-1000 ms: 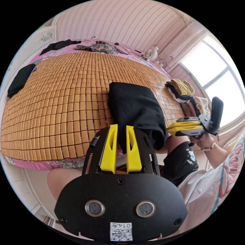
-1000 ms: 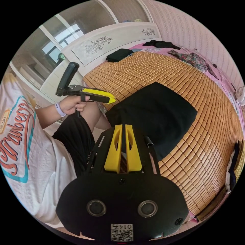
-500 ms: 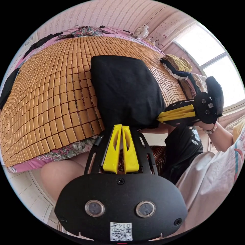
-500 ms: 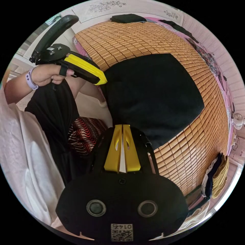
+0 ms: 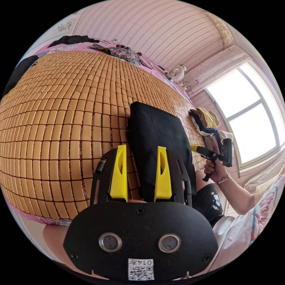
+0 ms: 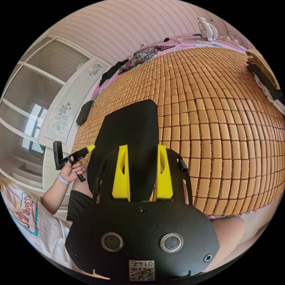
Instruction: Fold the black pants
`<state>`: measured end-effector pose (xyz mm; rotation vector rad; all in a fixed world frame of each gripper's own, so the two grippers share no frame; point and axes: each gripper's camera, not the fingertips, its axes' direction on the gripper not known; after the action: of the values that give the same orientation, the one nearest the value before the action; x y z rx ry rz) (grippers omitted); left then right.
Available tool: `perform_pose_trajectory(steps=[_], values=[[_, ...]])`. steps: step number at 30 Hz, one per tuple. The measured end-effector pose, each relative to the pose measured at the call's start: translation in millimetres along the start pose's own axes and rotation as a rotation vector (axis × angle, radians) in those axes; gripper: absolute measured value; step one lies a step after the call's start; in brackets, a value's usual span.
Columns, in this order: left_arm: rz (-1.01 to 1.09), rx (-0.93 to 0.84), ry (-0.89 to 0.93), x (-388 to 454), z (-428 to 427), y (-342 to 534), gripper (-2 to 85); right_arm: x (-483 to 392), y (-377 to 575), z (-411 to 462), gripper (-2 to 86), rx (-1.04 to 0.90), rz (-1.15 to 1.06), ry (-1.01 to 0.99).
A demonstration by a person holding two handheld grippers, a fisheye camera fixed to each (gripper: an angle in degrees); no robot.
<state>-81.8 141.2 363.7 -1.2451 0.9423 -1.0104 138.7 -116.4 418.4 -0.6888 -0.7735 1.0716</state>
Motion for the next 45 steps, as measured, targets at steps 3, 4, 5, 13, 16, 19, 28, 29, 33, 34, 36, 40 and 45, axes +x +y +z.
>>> perform_pose_trajectory(steps=[3, 4, 5, 13, 16, 19, 28, 29, 33, 34, 36, 40, 45], values=[[0.005, -0.023, 0.003, -6.8, 22.3, 0.5, 12.2, 5.6, 5.2, 11.5, 13.9, -0.023, 0.007, 0.003], [0.024, -0.033, -0.002, -5.6, 24.7, 0.9, 12.1, 4.0, 6.9, 11.3, 13.9, -0.013, -0.007, 0.013], [0.040, -0.041, -0.013, -3.5, 25.9, 0.6, 12.0, -1.3, 9.9, 10.6, 14.0, 0.000, -0.054, 0.041], [0.065, -0.065, 0.020, -0.3, 41.4, -2.3, 11.8, -14.5, 21.3, 1.0, 14.1, 0.026, -0.173, 0.117], [0.045, -0.046, 0.015, 0.9, 44.2, 0.0, 11.7, -11.9, 22.4, -5.5, 13.9, 0.032, -0.163, 0.096], [0.039, -0.045, 0.022, 1.3, 46.4, -1.2, 13.1, -13.5, 23.3, -10.3, 13.7, 0.024, -0.174, 0.098], [0.072, -0.013, -0.033, 2.7, 49.8, -11.3, 14.8, -29.0, 32.7, -20.7, 12.3, 0.037, -0.178, 0.165], [0.076, -0.025, -0.030, 5.7, 51.3, -12.7, 14.4, -32.2, 34.8, -21.7, 12.1, 0.042, -0.177, 0.177], [0.061, -0.124, 0.049, 12.4, 64.1, -16.6, 13.3, -41.5, 41.0, -26.1, 10.3, 0.048, -0.175, 0.212], [0.031, -0.108, 0.065, 10.7, 64.9, -14.6, 12.9, -42.6, 41.8, -27.0, 10.1, 0.048, -0.176, 0.216], [0.017, -0.082, 0.059, 10.7, 65.1, -10.9, 11.4, -45.9, 44.9, -31.3, 9.1, 0.044, -0.173, 0.215], [-0.035, -0.036, 0.068, 9.5, 64.1, -3.3, 7.8, -53.1, 49.6, -39.7, 7.2, 0.022, -0.161, 0.172], [-0.088, -0.039, 0.128, 7.8, 57.0, 0.0, 5.0, -67.8, 52.9, -63.9, 3.9, -0.010, -0.119, 0.073]])
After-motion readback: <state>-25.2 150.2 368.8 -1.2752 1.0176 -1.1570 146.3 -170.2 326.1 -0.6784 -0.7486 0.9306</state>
